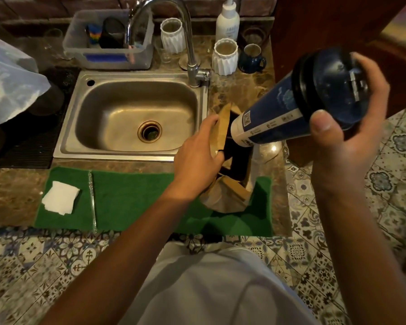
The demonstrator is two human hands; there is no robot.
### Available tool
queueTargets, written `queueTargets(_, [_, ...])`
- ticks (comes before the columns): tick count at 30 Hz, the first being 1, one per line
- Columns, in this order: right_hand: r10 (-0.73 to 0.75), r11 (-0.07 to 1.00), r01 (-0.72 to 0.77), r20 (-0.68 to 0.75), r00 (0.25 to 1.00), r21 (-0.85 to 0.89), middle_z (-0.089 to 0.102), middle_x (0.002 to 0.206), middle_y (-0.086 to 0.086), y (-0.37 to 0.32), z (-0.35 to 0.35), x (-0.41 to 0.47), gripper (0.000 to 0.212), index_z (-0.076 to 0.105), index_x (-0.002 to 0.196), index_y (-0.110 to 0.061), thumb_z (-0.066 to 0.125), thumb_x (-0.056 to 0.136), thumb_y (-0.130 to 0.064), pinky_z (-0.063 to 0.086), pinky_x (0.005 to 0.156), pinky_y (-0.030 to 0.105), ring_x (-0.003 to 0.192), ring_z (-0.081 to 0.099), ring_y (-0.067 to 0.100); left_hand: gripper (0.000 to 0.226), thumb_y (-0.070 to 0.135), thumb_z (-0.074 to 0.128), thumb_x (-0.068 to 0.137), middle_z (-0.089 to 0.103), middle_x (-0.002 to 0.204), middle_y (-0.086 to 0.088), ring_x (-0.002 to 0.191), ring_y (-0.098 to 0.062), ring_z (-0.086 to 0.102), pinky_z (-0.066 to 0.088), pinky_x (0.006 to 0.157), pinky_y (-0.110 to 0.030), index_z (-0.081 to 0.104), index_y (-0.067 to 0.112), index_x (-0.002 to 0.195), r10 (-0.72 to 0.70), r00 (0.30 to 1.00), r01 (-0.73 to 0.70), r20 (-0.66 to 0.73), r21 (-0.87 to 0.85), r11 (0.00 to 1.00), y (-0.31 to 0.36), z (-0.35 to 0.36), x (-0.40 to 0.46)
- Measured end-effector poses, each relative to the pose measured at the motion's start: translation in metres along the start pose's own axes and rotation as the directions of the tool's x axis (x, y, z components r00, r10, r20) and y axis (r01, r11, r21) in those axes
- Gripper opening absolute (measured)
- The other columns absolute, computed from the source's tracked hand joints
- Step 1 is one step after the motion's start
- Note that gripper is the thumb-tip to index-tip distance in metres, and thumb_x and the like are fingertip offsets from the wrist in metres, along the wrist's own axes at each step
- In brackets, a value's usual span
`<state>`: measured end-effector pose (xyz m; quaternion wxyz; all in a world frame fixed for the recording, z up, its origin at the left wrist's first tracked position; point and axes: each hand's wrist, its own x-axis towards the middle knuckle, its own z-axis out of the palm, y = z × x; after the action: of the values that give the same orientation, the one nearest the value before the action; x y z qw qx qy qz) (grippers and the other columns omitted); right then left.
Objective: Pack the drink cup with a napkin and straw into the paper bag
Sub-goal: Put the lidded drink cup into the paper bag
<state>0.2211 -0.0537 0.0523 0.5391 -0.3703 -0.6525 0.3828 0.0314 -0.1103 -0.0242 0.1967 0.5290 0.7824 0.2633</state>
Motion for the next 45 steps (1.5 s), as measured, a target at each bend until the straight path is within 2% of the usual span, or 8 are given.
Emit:
queueTargets(8, [0.008, 0.998, -0.007, 0.009, 1.0, -0.062, 0.049, 0.142, 0.024, 0.001, -0.004, 0.002, 0.081, 0.037, 0.147, 0.003, 0.066, 0.083, -0.038, 0.046, 0.104, 0.03, 0.129, 0.055, 0.021, 0.062, 0.018, 0.06, 0.096, 0.065, 0.066, 0.006, 0.061, -0.01, 0.061, 0.047, 0.062, -0.032, 0.035, 0.031, 0.151, -0.14, 0.978, 0.184, 0.155, -0.322, 0.928, -0.011, -0.009, -0.003])
queueTargets(12, [0.018, 0.996, -0.013, 0.059, 0.998, -0.085, 0.048, 0.143, 0.022, 0.001, -0.004, -0.002, 0.084, 0.037, 0.147, 0.001, 0.07, 0.082, -0.039, 0.048, 0.107, 0.042, 0.132, 0.054, 0.026, 0.053, 0.018, 0.056, 0.1, 0.063, 0.057, 0.011, 0.058, -0.005, 0.059, 0.046, 0.065, -0.031, 0.041, 0.032, 0.149, -0.224, 0.944, 0.314, 0.242, -0.45, 0.836, -0.023, -0.014, -0.002])
queueTargets(22, [-0.023, 1.0, 0.024, 0.035, 0.999, -0.007, 0.048, 0.138, 0.006, -0.014, 0.018, 0.007, 0.081, 0.037, 0.147, -0.004, 0.064, 0.081, -0.041, 0.048, 0.101, 0.028, 0.129, 0.054, 0.012, 0.064, 0.02, 0.063, 0.096, 0.072, 0.084, 0.006, 0.076, -0.012, 0.07, 0.052, 0.063, -0.024, 0.035, 0.034, 0.151, -0.172, 0.972, 0.221, 0.158, -0.391, 0.893, 0.0, -0.024, -0.019])
queueTargets(26, [0.035, 0.999, -0.031, 0.129, 0.991, -0.026, 0.05, 0.14, 0.01, -0.003, 0.027, -0.004, 0.082, 0.039, 0.147, 0.0, 0.07, 0.081, -0.039, 0.048, 0.106, 0.032, 0.131, 0.055, 0.015, 0.065, 0.019, 0.063, 0.096, 0.074, 0.087, -0.004, 0.077, -0.024, 0.073, 0.059, 0.074, -0.046, 0.034, 0.033, 0.152, -0.179, 0.977, 0.212, 0.119, -0.391, 0.896, -0.003, -0.021, -0.024])
queueTargets(31, [0.075, 0.997, -0.07, 0.146, 0.986, -0.042, 0.055, 0.14, 0.013, 0.002, 0.015, -0.002, 0.08, 0.04, 0.147, -0.002, 0.068, 0.082, -0.041, 0.049, 0.105, 0.031, 0.129, 0.057, 0.016, 0.065, 0.02, 0.055, 0.099, 0.076, 0.093, -0.003, 0.082, -0.021, 0.073, 0.057, 0.084, -0.05, 0.025, 0.036, 0.155, -0.21, 0.973, 0.232, 0.098, -0.423, 0.876, -0.016, -0.021, -0.031])
queueTargets(39, [0.053, 0.996, -0.047, 0.08, 0.995, -0.07, 0.055, 0.134, 0.006, 0.003, 0.004, 0.007, 0.077, 0.043, 0.144, -0.002, 0.065, 0.083, -0.043, 0.046, 0.1, 0.02, 0.124, 0.057, 0.007, 0.053, 0.02, 0.047, 0.105, 0.059, 0.06, 0.01, 0.062, -0.008, 0.058, 0.05, 0.065, -0.037, 0.032, 0.038, 0.152, -0.22, 0.963, 0.267, 0.153, -0.482, 0.834, -0.025, -0.023, -0.03])
queueTargets(43, [0.046, 0.999, -0.048, -0.058, 0.997, -0.023, 0.056, 0.131, -0.004, 0.005, 0.005, 0.011, 0.073, 0.044, 0.144, -0.004, 0.063, 0.086, -0.043, 0.047, 0.102, 0.027, 0.122, 0.058, 0.004, 0.047, 0.019, 0.044, 0.107, 0.075, 0.097, -0.005, 0.091, -0.024, 0.072, 0.057, 0.081, -0.041, 0.037, 0.038, 0.149, -0.229, 0.949, 0.312, 0.214, -0.56, 0.768, -0.033, -0.022, -0.032])
queueTargets(45, [0.06, 0.998, -0.061, -0.08, 0.995, -0.015, 0.056, 0.131, -0.007, 0.006, 0.008, 0.011, 0.072, 0.044, 0.144, -0.006, 0.064, 0.087, -0.044, 0.048, 0.103, 0.026, 0.122, 0.058, 0.0, 0.048, 0.016, 0.045, 0.106, 0.075, 0.097, -0.003, 0.094, -0.022, 0.072, 0.056, 0.082, -0.041, 0.037, 0.035, 0.15, -0.22, 0.946, 0.322, 0.239, -0.599, 0.733, -0.036, -0.021, -0.032])
